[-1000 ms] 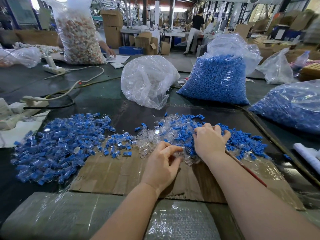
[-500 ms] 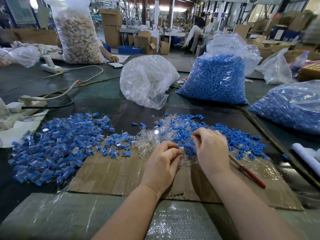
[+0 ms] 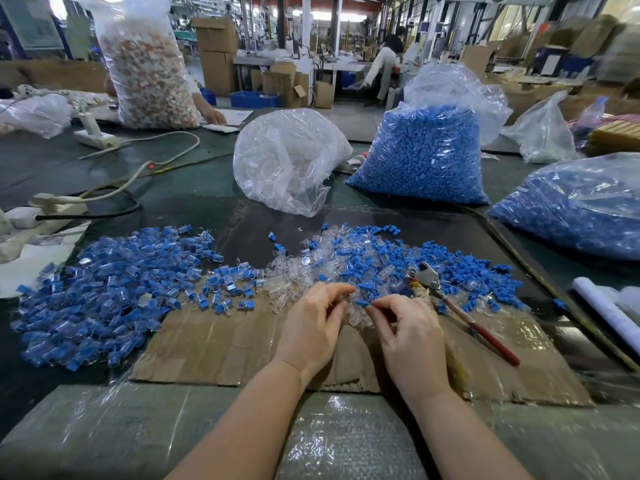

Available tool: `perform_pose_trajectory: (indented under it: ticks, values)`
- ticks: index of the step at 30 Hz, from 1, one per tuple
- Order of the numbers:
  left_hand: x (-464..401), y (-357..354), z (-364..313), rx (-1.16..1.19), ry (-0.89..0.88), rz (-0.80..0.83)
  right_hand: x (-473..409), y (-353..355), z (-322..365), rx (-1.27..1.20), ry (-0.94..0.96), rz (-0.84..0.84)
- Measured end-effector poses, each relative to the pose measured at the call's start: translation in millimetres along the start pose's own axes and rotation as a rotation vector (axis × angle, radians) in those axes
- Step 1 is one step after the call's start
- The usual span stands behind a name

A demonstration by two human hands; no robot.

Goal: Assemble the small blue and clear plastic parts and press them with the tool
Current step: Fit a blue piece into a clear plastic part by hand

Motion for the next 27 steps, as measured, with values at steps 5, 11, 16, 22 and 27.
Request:
perform_pose_trajectory:
  ticks: [5, 11, 16, 22, 27]
  values:
    - [0.0, -1.0, 4.5, 0.112, 0.094, 0.044, 2.0, -4.0, 1.5, 0.032, 0.009, 0.065]
    - [2.1, -2.2, 1.9, 0.164, 0.109, 0.093, 2.0, -6.0, -0.5, 0.065, -0.034, 0.101]
    - [2.2, -3.6, 1.5, 0.189, 0.121, 0.132, 2.1, -7.7, -0.2, 0.065, -0.020, 0.117]
    - [1.3, -4.1, 4.9, 0.289, 0.202, 0.122, 2.1, -4.4, 1.9, -0.025, 0.022, 0.100]
    - [1.6, -2.9, 3.3, 0.334, 0.217, 0.132, 1.7, -2.6, 6.8, -0.059, 0.071, 0.135]
Point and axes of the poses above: each hand's wrist, its own x-axis away from the middle knuckle, its own y-axis out of the back of the hand, z = x × y, the point moved 5 cm from there along -x, towards the middle knuckle, and after that the axes turned 1 degree about -y, right-handed, at the moved point
